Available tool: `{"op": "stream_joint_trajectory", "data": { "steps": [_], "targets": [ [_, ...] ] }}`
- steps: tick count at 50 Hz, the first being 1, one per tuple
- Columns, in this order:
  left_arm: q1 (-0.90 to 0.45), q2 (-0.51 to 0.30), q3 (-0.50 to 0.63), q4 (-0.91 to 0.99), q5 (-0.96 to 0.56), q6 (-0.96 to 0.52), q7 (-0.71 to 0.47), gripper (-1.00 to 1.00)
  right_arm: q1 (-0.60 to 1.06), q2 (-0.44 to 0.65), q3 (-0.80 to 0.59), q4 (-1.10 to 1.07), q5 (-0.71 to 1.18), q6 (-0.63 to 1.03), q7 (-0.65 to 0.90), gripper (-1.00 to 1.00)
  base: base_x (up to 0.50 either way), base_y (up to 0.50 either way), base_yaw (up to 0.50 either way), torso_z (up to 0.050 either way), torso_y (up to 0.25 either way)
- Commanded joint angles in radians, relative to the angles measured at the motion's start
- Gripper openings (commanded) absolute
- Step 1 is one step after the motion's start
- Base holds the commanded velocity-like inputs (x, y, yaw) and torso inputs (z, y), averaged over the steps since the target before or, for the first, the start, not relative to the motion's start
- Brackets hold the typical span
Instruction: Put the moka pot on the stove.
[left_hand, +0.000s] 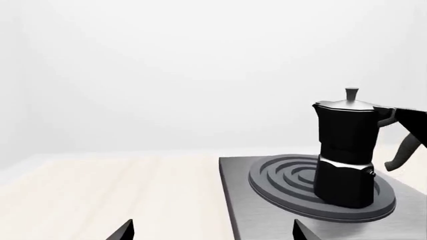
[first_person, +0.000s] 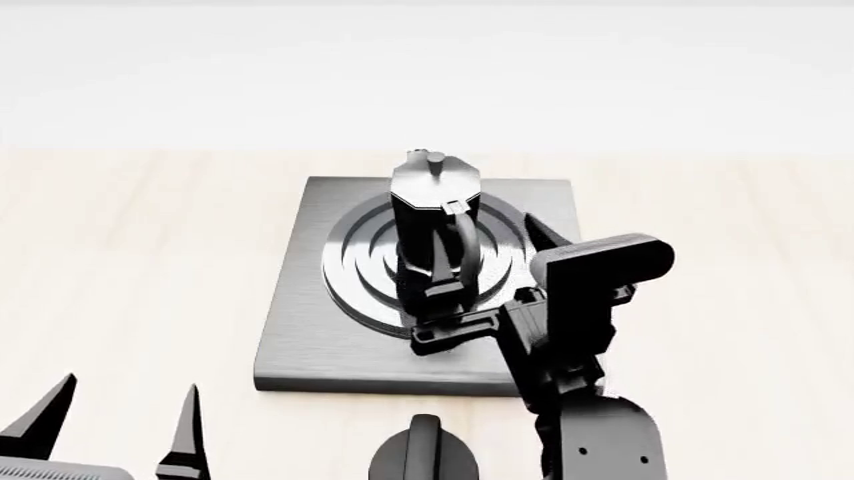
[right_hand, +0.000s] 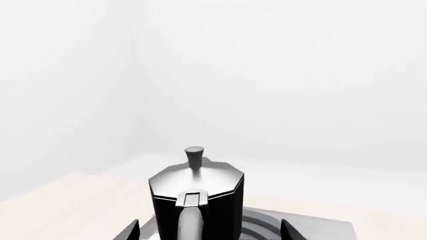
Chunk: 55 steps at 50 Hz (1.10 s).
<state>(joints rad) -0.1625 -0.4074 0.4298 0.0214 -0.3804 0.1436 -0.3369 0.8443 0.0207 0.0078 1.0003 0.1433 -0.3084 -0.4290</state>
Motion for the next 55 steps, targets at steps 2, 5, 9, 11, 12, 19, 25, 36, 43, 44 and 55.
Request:
{"op": "stream_joint_trajectory", "data": {
  "steps": [2, 5, 9, 11, 12, 19, 25, 36, 43, 44, 55],
  "targets": [
    [0.006, -0.005, 0.001, 0.008, -0.001, -0.001, -0.004, 1.0, -0.107, 0.013, -0.013, -0.289, 0.05, 0.088, 0.017, 1.0, 0.0, 0.0, 0.0, 0.0, 0.0],
    [0.009, -0.008, 0.0, 0.015, -0.002, -0.002, -0.004, 1.0, -0.133, 0.018, -0.021, -0.365, 0.064, 0.116, 0.021, 1.0, 0.0, 0.0, 0.0, 0.0, 0.0],
    [0.006, -0.006, 0.002, 0.01, -0.002, -0.001, -0.004, 1.0, -0.16, 0.024, -0.029, -0.443, 0.082, 0.14, 0.026, 1.0, 0.0, 0.0, 0.0, 0.0, 0.0],
    [0.006, -0.006, 0.002, 0.01, -0.002, -0.001, -0.004, 1.0, -0.169, 0.026, -0.031, -0.468, 0.091, 0.144, 0.03, 1.0, 0.0, 0.0, 0.0, 0.0, 0.0],
    [0.005, -0.006, 0.002, 0.01, -0.002, -0.002, -0.004, 1.0, -0.174, 0.027, -0.03, -0.486, 0.097, 0.148, 0.034, 1.0, 0.0, 0.0, 0.0, 0.0, 0.0],
    [0.007, -0.008, 0.002, 0.01, -0.003, -0.002, -0.006, 1.0, -0.222, 0.037, -0.029, -0.613, 0.126, 0.159, 0.055, 1.0, 0.0, 0.0, 0.0, 0.0, 0.0],
    [0.003, -0.006, 0.003, 0.005, -0.004, 0.0, -0.003, 1.0, -0.242, 0.043, -0.021, -0.655, 0.134, 0.144, 0.087, 1.0, 0.0, 0.0, 0.0, 0.0, 0.0],
    [-0.009, -0.002, 0.003, -0.012, -0.008, 0.0, 0.0, 1.0, -0.276, 0.051, -0.027, -0.726, 0.117, 0.115, 0.148, 1.0, 0.0, 0.0, 0.0, 0.0, 0.0],
    [-0.012, -0.004, -0.001, -0.014, -0.015, -0.002, 0.0, 1.0, -0.302, 0.057, -0.044, -0.783, 0.075, 0.099, 0.197, 1.0, 0.0, 0.0, 0.0, 0.0, 0.0],
    [-0.012, -0.004, -0.001, -0.014, -0.016, -0.002, 0.0, 1.0, -0.304, 0.058, -0.045, -0.792, 0.076, 0.103, 0.2, 1.0, 0.0, 0.0, 0.0, 0.0, 0.0],
    [-0.003, -0.01, -0.001, -0.003, -0.015, 0.002, -0.003, 1.0, -0.328, 0.064, -0.059, -0.849, 0.028, 0.07, 0.264, 1.0, 0.0, 0.0, 0.0, 0.0, 0.0]
  ]
}}
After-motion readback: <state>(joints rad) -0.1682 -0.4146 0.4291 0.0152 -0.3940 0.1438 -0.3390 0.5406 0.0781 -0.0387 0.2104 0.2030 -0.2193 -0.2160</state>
